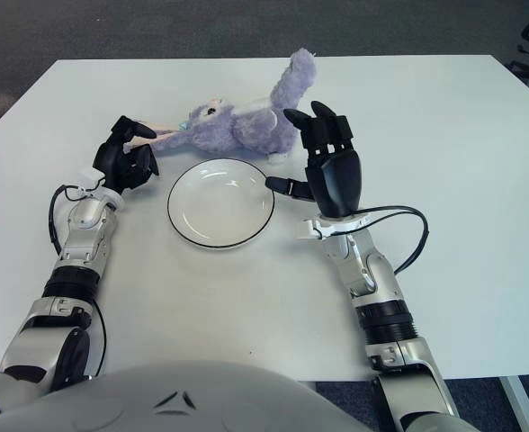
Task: Put the doll into the plate.
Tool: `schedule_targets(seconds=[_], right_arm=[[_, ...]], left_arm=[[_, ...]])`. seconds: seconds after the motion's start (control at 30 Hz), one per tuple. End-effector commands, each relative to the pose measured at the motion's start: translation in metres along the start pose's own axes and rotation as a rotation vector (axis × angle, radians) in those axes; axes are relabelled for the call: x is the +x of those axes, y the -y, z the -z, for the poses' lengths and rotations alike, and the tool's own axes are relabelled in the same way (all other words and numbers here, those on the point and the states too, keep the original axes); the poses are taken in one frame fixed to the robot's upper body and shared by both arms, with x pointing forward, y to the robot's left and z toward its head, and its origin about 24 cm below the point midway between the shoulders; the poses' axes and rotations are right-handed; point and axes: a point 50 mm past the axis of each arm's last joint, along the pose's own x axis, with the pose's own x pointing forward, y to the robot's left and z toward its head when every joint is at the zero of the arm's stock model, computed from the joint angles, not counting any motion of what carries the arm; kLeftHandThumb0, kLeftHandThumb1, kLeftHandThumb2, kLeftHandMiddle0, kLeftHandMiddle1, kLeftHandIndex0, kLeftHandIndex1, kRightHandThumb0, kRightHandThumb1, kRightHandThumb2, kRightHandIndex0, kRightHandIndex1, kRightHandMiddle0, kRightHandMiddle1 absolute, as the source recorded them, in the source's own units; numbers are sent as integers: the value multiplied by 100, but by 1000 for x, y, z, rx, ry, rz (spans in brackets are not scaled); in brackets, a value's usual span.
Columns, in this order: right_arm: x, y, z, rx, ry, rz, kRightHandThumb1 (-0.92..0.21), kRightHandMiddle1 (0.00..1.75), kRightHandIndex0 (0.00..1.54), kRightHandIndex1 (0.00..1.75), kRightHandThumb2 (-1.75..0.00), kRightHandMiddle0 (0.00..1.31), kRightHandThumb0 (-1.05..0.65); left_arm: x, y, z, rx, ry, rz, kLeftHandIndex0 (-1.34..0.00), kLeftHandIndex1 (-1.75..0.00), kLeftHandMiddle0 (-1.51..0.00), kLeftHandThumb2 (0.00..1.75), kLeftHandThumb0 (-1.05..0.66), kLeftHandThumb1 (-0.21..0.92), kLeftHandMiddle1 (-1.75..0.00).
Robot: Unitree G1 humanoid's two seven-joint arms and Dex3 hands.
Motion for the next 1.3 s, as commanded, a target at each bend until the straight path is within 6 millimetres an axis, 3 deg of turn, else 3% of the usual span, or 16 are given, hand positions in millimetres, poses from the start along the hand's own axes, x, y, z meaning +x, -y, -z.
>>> schedule_targets(seconds=[0.0, 0.1, 0.4, 0.87, 1.27], right_arm=[[9, 4, -4, -26, 63, -35, -79, 66, 25, 27, -48, 0, -81], [14, 4, -4, -52, 87, -73, -85, 60, 26, 24, -43, 0, -82], [36, 7, -5, -78, 113, -186, -90, 45, 23, 18, -38, 0, -81], [65, 10, -1, -229, 152, -306, -87, 62, 25, 15, -35, 0, -75], [78, 11, 1, -300, 155, -322, -77, 70, 27, 11, -47, 0, -70]], left_arm=[[-27, 11, 31, -48, -126, -25, -30, -175, -93, 76, -37, 75, -175], [-27, 12, 31, -48, -127, -26, -29, -175, -94, 74, -37, 76, -175], [-27, 15, 30, -44, -129, -30, -28, -175, -95, 73, -36, 77, -175], [-28, 19, 27, -25, -120, -25, -28, -175, -94, 73, -36, 77, -175], [-29, 21, 26, -20, -122, -30, -29, -175, -93, 74, -37, 76, -175]])
